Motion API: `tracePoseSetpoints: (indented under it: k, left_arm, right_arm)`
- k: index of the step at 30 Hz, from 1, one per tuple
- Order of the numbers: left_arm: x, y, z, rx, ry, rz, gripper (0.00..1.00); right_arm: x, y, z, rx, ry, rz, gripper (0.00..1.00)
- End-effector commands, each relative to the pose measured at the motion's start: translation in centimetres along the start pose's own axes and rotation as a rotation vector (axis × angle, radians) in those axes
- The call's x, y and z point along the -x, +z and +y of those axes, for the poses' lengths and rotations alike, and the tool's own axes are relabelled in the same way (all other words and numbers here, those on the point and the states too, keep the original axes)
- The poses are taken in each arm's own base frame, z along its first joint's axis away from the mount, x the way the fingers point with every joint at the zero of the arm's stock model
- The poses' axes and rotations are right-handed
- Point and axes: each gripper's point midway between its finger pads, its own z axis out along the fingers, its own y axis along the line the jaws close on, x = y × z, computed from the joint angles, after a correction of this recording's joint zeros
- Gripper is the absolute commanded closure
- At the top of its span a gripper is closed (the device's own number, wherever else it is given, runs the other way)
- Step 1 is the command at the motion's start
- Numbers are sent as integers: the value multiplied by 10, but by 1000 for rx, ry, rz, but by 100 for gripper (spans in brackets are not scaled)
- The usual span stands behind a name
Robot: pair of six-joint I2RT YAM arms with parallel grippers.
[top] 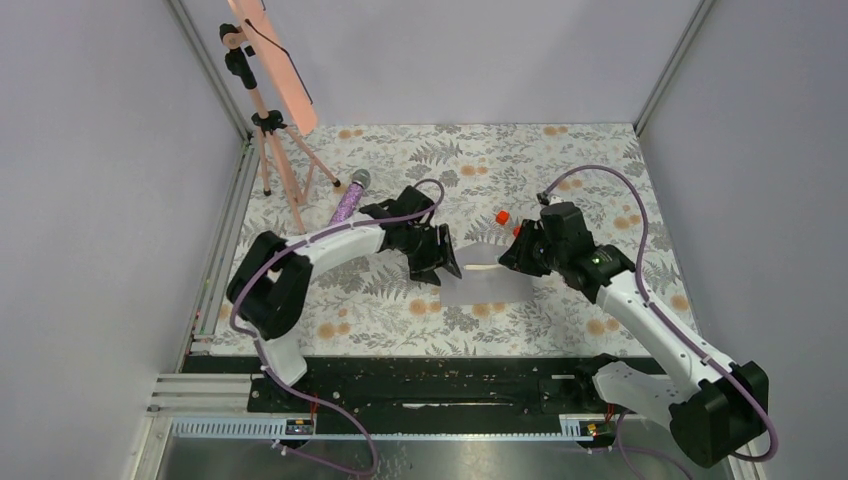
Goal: Place the letter into the envelope and seal it
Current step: Adjust the envelope at the center of the board, then paint the envelope at the center of the board.
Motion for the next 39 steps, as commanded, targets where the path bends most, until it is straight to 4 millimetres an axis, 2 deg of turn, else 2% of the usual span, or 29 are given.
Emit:
tracePoseSetpoints:
  k: [1,3,5,7,10,15,20,25,33,39]
  left_arm:
    - [32,-45,-47,-131,29,-144,41]
    - [49,-38,-49,-135,13,-159,42]
    - [62,-26,-52,-138,0,-153,43]
    - [66,-15,-55,-152,-10,-124,44]
    - [69,2,-40,-117,-44,-106,45]
    - [70,13,-8,-42,-94,-113,45]
    - [64,28,17,12,-122,-93,45]
    - [60,31,25,29,-127,-83,45]
    - [56,36,31,38,-134,-64,45]
    - [53,39,35,46,-136,-48,45]
  right_arm:
    - [4,-6,-18,-145,-32,48,100]
    - [6,-3,-27,-217,-30,74,100]
    - [1,2,-25,-232,-29,144,100]
    - [-6,8,-17,-215,-39,243,100]
    - [-10,18,-17,-244,-69,303,100]
    - [-12,36,-22,-287,-87,323,100]
    - [-22,54,-13,-288,-119,371,100]
    - [-30,72,-4,-294,-138,381,100]
    - [-33,103,-18,-379,-145,372,100]
    - [-30,113,-23,-408,-160,366,100]
